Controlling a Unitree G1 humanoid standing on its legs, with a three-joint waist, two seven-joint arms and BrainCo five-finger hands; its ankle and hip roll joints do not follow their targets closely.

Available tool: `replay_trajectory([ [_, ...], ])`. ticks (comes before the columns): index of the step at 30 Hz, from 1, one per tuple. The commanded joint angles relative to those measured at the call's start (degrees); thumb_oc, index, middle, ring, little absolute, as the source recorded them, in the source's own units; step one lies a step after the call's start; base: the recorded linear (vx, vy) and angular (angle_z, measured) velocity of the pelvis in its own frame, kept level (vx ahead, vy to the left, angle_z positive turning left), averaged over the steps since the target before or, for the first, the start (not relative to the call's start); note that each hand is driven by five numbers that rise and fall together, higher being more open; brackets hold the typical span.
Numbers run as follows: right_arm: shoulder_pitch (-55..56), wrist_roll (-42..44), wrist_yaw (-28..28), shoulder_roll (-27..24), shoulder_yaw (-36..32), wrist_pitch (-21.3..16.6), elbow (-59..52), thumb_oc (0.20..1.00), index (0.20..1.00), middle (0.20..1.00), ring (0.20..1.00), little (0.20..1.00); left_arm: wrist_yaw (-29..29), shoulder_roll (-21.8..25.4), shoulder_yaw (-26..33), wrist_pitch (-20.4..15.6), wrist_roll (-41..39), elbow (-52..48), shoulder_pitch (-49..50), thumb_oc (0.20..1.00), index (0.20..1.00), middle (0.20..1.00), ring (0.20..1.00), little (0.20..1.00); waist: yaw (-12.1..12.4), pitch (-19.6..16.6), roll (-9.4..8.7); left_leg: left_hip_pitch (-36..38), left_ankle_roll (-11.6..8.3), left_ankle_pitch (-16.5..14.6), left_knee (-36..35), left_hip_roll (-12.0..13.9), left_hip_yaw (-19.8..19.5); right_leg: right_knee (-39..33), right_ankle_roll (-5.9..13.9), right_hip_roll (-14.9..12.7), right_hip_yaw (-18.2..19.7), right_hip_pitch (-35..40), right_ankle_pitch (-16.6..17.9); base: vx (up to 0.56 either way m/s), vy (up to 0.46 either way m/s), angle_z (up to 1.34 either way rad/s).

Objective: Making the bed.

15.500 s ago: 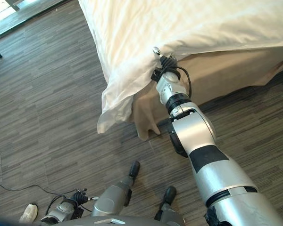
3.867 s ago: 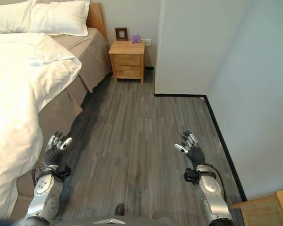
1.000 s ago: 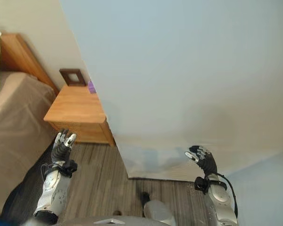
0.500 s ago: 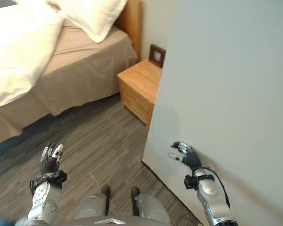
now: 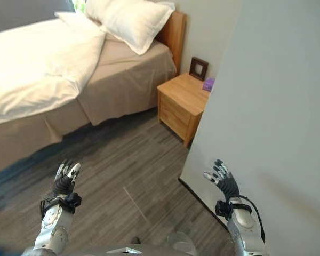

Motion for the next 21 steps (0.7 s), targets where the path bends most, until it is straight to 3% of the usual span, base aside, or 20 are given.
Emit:
replay_trajectory([
  [1, -1.67, 1.56, -1.17, -0.81, -0.70, -4.45, -2.88, 1.000, 1.000, 1.000, 1.000, 1.000, -0.49, 2.29, 1.68, -2.46, -0.95, -3.83, -1.79, 1.000, 1.000, 1.000, 1.000, 1.000, -1.08, -0.08, -2.52, -0.70, -1.81, 1.60, 1.53, 3.41, 1.86, -15.76, 0.70, 1.17, -1.58, 7.25, 7.59, 0.00, 0.058, -0.05],
  [4, -1.19, 3.13, -0.82, 0.70, -0.06, -4.70, -2.48, 1.000, 1.000, 1.000, 1.000, 1.000, -0.03, 3.36, 1.65, -3.08, 0.67, -6.61, -2.76, 1.000, 1.000, 1.000, 1.000, 1.000, -1.70, -0.76, -1.57, -0.14, -1.51, 1.64, 1.17, 2.94, 1.45, -16.21, 1.16, 0.65, -1.62, 7.75, 7.61, 0.02, 0.088, 0.04],
  [18, -4.92, -1.36, -0.05, 0.16, 3.69, -4.06, -2.44, 1.000, 1.000, 1.000, 1.000, 1.000, 1.07, 3.02, 4.79, -4.40, -2.26, -4.16, -1.82, 1.000, 1.000, 1.000, 1.000, 1.000, 1.07, 0.74, -2.23, -1.48, 0.99, -1.39, 4.36, 0.41, 1.20, -14.92, 3.58, -3.12, -0.63, 7.52, 8.63, 0.02, 0.114, -0.03],
  [20, -6.14, -3.66, 0.00, 0.02, 5.14, -3.69, -2.75, 1.000, 1.000, 1.000, 1.000, 1.000, 1.84, 3.25, 6.01, -4.61, -2.23, -4.13, -1.40, 1.000, 1.000, 1.000, 1.000, 1.000, 2.44, 1.46, -2.78, -2.21, 1.96, -2.49, 5.66, -0.28, 0.92, -11.89, 4.55, -4.18, -0.99, 6.49, 8.48, 0.08, 0.229, 0.04],
  [21, -6.57, -4.63, 0.09, 0.03, 5.55, -3.46, -2.58, 1.000, 1.000, 1.000, 1.000, 1.000, 2.27, 3.35, 6.27, -4.43, -1.87, -3.79, -1.23, 1.000, 1.000, 1.000, 1.000, 1.000, 2.95, 2.13, -2.72, -2.02, 2.59, -3.09, 6.22, -0.65, 0.39, -6.19, 5.54, -4.90, -1.34, 4.60, 9.15, 0.07, 0.185, 0.08],
])
